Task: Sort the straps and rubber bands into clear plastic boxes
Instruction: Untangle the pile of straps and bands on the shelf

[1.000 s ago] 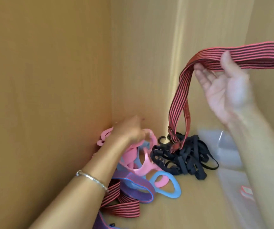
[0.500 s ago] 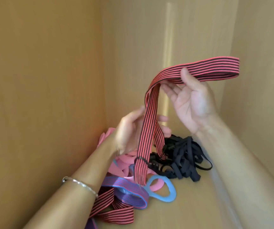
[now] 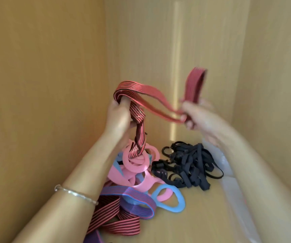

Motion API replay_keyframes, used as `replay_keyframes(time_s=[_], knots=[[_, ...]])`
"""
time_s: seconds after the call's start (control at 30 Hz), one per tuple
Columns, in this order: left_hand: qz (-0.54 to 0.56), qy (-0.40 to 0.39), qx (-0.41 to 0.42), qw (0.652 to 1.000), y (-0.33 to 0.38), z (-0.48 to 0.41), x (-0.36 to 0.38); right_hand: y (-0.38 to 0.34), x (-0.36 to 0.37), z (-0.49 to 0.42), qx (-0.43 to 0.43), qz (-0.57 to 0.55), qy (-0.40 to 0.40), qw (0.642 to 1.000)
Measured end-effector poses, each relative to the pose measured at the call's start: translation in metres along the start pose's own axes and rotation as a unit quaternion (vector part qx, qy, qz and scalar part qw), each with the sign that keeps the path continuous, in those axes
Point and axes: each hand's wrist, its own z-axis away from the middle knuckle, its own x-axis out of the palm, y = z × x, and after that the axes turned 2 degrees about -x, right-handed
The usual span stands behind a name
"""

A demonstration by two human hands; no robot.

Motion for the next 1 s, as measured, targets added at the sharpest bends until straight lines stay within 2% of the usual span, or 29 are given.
replay_keyframes(time_s=[0.07,0.13,0.4,0.47,0.5,0.53,0.6,0.67,0.77,0.8,0.87,0.93,1.0], knots=[[0.019,-0.026,-0.013,0.999,0.005,0.011,0.01,0.017,0.008,0.003,0.088,0.034,-0.196,0.976],[-0.003,-0.053,-0.01,0.999,0.004,0.021,0.019,0.024,0.017,0.007,0.105,0.038,-0.311,0.944],[-0.007,-0.023,0.027,0.999,0.023,0.042,0.028,0.015,0.035,0.016,0.1,-0.027,-0.415,0.904],[-0.057,-0.037,0.063,0.996,0.034,0.053,0.028,0.007,0.045,0.023,0.084,-0.009,-0.426,0.901],[-0.125,-0.04,0.098,0.986,0.039,0.057,0.025,0.003,0.052,0.028,0.076,0.015,-0.441,0.894],[-0.228,-0.047,0.141,0.962,0.042,0.06,0.018,-0.001,0.059,0.034,0.07,0.049,-0.464,0.882],[-0.441,-0.069,0.177,0.877,0.048,0.066,0.0,-0.002,0.076,0.046,0.067,0.132,-0.507,0.849],[-0.584,-0.088,0.137,0.795,0.047,0.075,-0.025,0.001,0.091,0.057,0.081,0.225,-0.532,0.812],[-0.719,-0.098,0.034,0.687,0.034,0.094,-0.058,0.006,0.106,0.064,0.098,0.313,-0.557,0.762],[-0.756,-0.087,0.004,0.649,0.029,0.099,-0.069,0.006,0.106,0.064,0.098,0.317,-0.56,0.759],[-0.816,-0.073,-0.03,0.573,0.023,0.112,-0.084,0.002,0.101,0.061,0.073,0.305,-0.543,0.779],[-0.836,-0.111,-0.053,0.534,0.013,0.119,-0.098,0.0,0.092,0.055,0.037,0.29,-0.503,0.813],[-0.834,-0.169,-0.086,0.519,0.007,0.119,-0.105,0.0,0.083,0.05,0.008,0.28,-0.463,0.841]])
